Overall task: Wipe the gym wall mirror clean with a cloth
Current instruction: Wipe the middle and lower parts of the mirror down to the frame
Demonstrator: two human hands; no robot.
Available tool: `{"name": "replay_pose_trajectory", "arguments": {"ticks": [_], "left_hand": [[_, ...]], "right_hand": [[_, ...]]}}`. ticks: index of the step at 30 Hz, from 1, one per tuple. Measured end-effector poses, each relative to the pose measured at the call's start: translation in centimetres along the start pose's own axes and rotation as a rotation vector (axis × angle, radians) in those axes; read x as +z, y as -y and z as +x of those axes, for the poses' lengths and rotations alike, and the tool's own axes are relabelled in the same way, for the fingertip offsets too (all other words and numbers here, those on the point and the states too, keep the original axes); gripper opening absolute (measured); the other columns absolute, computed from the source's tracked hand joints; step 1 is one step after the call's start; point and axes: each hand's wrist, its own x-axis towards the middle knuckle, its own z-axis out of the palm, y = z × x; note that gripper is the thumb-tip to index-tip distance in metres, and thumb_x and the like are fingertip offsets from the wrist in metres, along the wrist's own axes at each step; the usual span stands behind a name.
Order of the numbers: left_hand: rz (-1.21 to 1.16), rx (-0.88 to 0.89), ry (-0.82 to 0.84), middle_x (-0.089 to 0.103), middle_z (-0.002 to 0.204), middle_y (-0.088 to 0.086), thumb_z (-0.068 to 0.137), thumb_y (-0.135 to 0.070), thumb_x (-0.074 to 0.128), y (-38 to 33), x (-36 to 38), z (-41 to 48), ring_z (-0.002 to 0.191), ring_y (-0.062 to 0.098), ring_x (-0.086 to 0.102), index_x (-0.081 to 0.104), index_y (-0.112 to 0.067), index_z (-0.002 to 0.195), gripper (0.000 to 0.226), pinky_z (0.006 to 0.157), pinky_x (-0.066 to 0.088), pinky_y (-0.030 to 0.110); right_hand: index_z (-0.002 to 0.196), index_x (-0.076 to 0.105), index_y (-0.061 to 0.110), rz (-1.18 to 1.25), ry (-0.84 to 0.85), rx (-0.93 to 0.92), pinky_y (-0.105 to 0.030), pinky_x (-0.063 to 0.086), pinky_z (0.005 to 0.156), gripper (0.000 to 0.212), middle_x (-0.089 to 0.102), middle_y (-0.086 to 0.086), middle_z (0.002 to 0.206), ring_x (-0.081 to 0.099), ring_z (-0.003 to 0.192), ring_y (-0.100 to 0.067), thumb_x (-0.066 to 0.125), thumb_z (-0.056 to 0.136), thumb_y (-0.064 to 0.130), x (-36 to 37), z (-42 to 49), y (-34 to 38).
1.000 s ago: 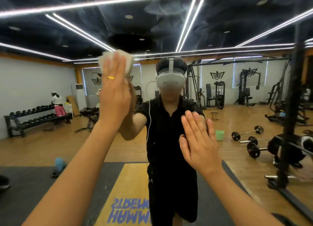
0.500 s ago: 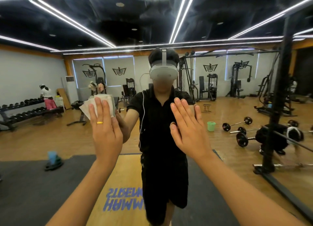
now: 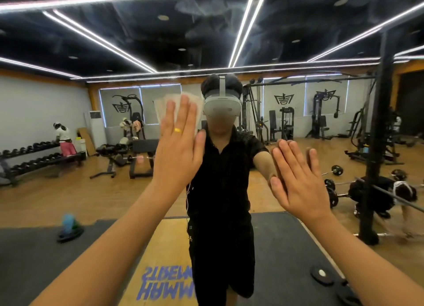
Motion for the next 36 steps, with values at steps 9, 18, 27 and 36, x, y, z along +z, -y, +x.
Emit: {"name": "replay_pose_trajectory", "arguments": {"ticks": [9,18,27,36], "left_hand": [[-0.007,-0.041,-0.08,0.007,0.173,0.009,0.11,-0.022,0.029,-1.1,-0.9,7.5,0.16,0.032,0.003,0.014,-0.008,0.165,0.058,0.128,0.018,0.052],[0.022,-0.071,-0.018,0.003,0.174,0.008,0.112,-0.027,0.029,-2.0,-0.8,6.0,0.16,0.031,0.002,0.009,-0.01,0.166,0.06,0.127,0.021,0.054],[0.04,-0.045,-0.032,0.001,0.174,0.009,0.112,-0.024,0.032,-2.6,0.2,3.4,0.16,0.031,-0.002,0.01,-0.009,0.165,0.059,0.13,0.01,0.048],[0.093,0.017,-0.036,0.009,0.173,0.012,0.111,-0.024,0.03,-2.1,-0.4,6.7,0.159,0.034,0.005,0.014,-0.008,0.165,0.058,0.13,0.01,0.05]], "right_hand": [[0.161,0.029,0.008,0.014,-0.014,0.002,-0.057,0.013,0.126,0.064,0.025,-0.012,0.169,0.023,0.156,-0.03,0.04,0.104,0.036,0.2,0.0,-0.2],[0.16,0.031,0.007,0.025,0.0,0.014,-0.058,0.015,0.126,0.063,0.026,-0.013,0.168,0.024,0.156,-0.03,0.039,0.104,0.036,0.2,-0.1,0.0],[0.16,0.032,0.008,0.027,-0.019,0.0,-0.054,0.011,0.128,0.063,0.027,-0.012,0.168,0.024,0.156,-0.029,0.041,0.104,0.035,0.2,0.1,-0.3],[0.159,0.032,0.007,0.032,-0.006,0.012,-0.057,0.016,0.125,0.062,0.027,-0.013,0.168,0.022,0.157,-0.03,0.037,0.105,0.035,0.0,-0.1,-0.2]]}}
